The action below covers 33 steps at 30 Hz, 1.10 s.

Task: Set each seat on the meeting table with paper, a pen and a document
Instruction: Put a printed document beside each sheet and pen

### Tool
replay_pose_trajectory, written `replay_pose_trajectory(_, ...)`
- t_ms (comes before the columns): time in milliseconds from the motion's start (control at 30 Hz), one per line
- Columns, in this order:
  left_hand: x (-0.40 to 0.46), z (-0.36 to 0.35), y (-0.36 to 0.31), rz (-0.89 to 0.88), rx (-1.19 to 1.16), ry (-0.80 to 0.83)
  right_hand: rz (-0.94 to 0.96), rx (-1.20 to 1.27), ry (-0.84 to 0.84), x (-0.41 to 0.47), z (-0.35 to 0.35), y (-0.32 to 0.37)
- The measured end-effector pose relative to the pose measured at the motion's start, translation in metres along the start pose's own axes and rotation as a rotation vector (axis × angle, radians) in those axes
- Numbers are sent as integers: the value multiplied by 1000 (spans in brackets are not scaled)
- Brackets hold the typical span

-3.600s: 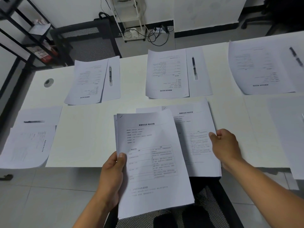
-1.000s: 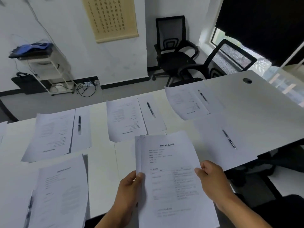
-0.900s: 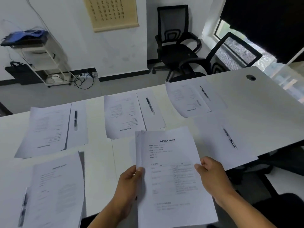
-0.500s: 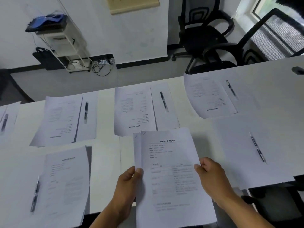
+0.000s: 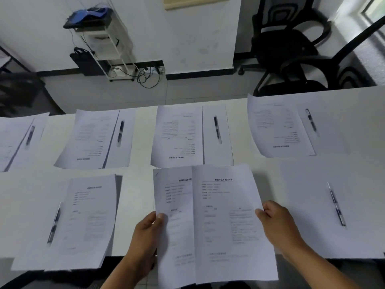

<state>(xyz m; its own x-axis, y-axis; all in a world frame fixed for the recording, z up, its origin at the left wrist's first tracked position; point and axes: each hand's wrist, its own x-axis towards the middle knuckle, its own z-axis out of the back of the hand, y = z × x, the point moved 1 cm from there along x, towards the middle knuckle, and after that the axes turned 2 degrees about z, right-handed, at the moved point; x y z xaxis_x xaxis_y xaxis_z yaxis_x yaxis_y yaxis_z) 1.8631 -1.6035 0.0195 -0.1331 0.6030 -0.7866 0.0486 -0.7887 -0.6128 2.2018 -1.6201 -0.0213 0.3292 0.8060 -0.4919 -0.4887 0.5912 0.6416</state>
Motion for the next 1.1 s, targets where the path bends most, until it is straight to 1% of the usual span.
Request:
replay_pose_trajectory(233, 10, 36, -4, 10, -34, -126, -61, -38, -50, 13, 11, -19)
replay_pose_trajectory(500, 9, 61, 3, -24, -54, -195, -87, -75, -48, 17, 14, -25)
replay_pose_trajectory(667, 7, 59, 7, -23, -54, -200, -80, -90, -41, 17, 11, -24)
replay_pose_trajectory(900, -2, 49, 6, -20, -10, -147, -78, -80, -49, 14, 11, -24)
replay_pose_trajectory(1100, -7, 46, 8, -13, -22, -128, -83, -80, -52, 13, 12, -27)
